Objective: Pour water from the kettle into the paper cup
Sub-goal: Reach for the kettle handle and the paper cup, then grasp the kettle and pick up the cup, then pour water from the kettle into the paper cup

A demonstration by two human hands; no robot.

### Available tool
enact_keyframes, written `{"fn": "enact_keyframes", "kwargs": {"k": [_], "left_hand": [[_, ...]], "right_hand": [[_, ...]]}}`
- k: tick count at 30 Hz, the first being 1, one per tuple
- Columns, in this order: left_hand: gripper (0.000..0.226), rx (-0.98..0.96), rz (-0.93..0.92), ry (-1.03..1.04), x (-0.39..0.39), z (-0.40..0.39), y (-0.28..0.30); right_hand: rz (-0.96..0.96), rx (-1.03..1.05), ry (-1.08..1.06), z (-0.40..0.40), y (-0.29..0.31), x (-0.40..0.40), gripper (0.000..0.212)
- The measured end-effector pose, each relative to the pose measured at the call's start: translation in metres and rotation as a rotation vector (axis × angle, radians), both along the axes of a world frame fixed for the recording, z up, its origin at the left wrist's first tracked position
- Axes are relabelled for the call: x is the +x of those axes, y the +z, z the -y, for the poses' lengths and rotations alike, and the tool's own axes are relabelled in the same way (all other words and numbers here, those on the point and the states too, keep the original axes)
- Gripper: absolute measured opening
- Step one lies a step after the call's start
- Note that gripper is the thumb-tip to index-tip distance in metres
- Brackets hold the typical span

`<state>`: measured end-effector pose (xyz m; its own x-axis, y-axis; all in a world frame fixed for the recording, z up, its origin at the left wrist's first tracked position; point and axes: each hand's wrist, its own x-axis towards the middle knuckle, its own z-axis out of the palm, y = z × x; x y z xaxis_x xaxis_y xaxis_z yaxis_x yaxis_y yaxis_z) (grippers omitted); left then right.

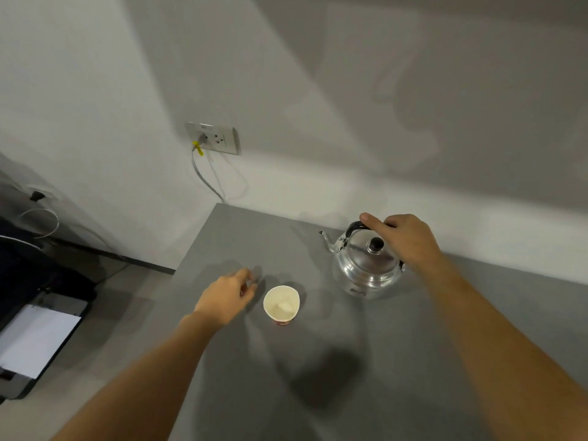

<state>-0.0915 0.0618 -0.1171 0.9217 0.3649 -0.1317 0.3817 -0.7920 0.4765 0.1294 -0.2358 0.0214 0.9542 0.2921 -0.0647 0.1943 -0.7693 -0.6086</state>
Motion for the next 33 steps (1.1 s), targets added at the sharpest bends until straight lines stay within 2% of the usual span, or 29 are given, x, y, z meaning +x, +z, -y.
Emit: {"fn": "enact_keyframes", "kwargs": {"k": [5, 12, 17, 25, 33], "left_hand": [[0.041, -0.102, -0.045, -0.065, -0.022, 0.015, -0.016], [0.068, -0.27, -0.023, -0.112, -0.032, 0.035, -0.032], [0.084, -0.369, 0.029, -0.087, -0.029, 0.051, -0.04], [0.078, -0.49, 0.171, 0.05, -0.021, 0.07, -0.039], [0.075, -0.518, 0.19, 0.122, -0.019, 0.078, -0.037]], "right_hand": [[0.056, -0.018, 0.056, 0.004, 0.018, -0.039, 0.075], [0.018, 0.008, 0.088, 0.005, 0.035, -0.084, 0.068], [0.029, -0.082, 0.114, -0.001, 0.036, -0.105, 0.077], [0.029, -0.233, 0.15, -0.018, 0.03, -0.125, 0.074], [0.024, -0.318, 0.202, -0.033, 0.033, -0.135, 0.069]]}}
